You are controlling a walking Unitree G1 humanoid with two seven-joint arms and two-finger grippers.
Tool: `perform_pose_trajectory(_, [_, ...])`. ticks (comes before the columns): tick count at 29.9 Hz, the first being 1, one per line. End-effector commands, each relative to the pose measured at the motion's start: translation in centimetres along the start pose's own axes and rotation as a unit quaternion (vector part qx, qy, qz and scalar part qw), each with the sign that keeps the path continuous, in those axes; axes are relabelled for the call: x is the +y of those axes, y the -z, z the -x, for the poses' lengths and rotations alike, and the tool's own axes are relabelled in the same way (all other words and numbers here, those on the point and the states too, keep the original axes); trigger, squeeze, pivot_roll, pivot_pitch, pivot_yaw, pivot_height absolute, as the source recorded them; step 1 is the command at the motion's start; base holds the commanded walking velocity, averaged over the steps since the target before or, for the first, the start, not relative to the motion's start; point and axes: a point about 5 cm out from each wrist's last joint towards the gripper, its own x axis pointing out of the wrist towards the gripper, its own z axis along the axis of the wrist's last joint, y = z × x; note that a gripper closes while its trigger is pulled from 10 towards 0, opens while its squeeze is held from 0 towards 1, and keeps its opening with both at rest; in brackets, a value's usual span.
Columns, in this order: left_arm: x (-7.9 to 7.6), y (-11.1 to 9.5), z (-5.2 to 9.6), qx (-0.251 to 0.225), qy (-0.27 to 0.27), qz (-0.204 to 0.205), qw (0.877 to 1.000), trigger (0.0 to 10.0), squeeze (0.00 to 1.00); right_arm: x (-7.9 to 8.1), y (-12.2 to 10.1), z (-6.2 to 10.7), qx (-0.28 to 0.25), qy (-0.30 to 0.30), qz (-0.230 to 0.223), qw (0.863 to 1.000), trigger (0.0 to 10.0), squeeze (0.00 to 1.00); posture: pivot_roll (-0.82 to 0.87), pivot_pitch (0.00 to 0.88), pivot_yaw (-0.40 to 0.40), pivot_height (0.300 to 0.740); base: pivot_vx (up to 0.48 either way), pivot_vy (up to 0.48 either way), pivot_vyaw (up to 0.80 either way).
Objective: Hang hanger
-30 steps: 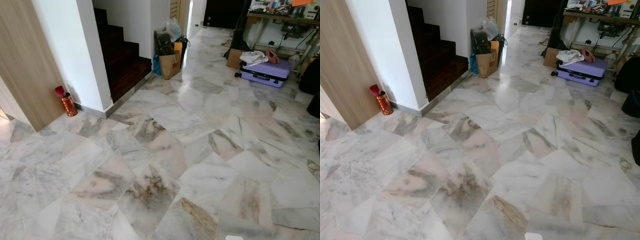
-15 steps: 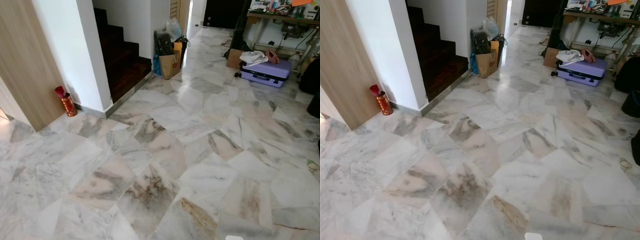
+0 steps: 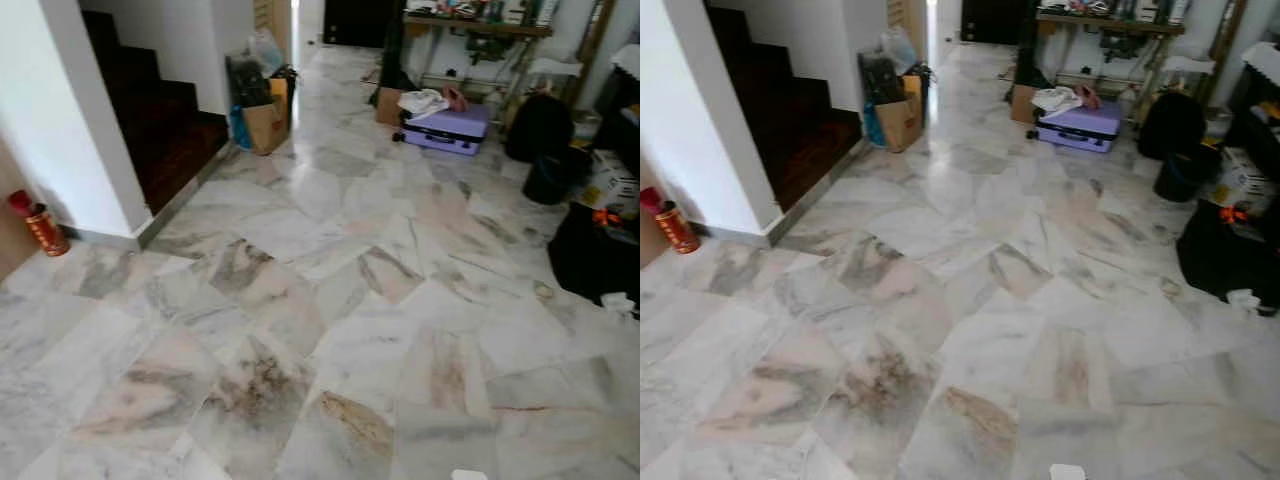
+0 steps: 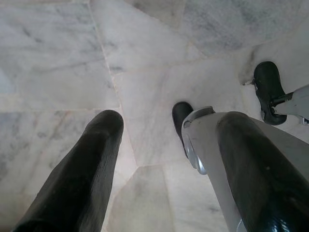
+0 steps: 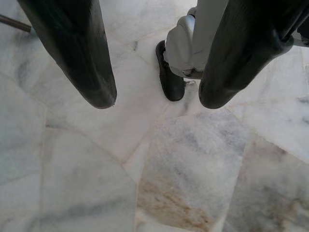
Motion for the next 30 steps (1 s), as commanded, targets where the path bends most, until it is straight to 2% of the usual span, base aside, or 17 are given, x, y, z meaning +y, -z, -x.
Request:
perform_pose_trajectory(1, [-1.0, 1.2, 0.0, -0.013, -0.044, 0.127, 0.991, 10.0, 0.00, -3.3, -1.8, 0.3, -0.015, 0.005, -0.020, 1.000, 10.0, 0.00, 0.17, 0.000, -0.097, 0.740, 0.000, 0.000, -0.79])
perform_pose_trajectory(9, [0.0, 0.2, 0.0, -0.012, -0.049, 0.103, 0.993, 10.0, 0.00, -2.9, -1.4, 0.3, -0.012, 0.002, -0.026, 1.000, 10.0, 0.00, 0.18, 0.000, -0.071, 0.740, 0.000, 0.000, -0.79])
perform_pose_trajectory(13, [0.6, 0.1, 0.1, -0.014, -0.063, 0.113, 0.991, 10.0, 0.00, -2.7, -1.3, 0.2, -0.009, 0.000, -0.023, 1.000, 10.0, 0.00, 0.18, 0.000, -0.068, 0.740, 0.000, 0.000, -0.77])
perform_pose_trajectory(16, [0.5, 0.3, 0.1, -0.008, -0.058, 0.104, 0.993, 10.0, 0.00, -2.7, -1.3, 0.2, -0.009, -0.003, -0.014, 1.000, 10.0, 0.00, 0.18, 0.000, -0.066, 0.740, 0.000, 0.000, -0.77])
perform_pose_trajectory(30, [0.2, 0.3, 0.0, -0.009, -0.054, 0.111, 0.992, 10.0, 0.00, -3.0, -1.6, 0.3, -0.011, -0.010, -0.006, 1.000, 10.0, 0.00, 0.18, 0.000, -0.080, 0.740, 0.000, 0.000, -0.77])
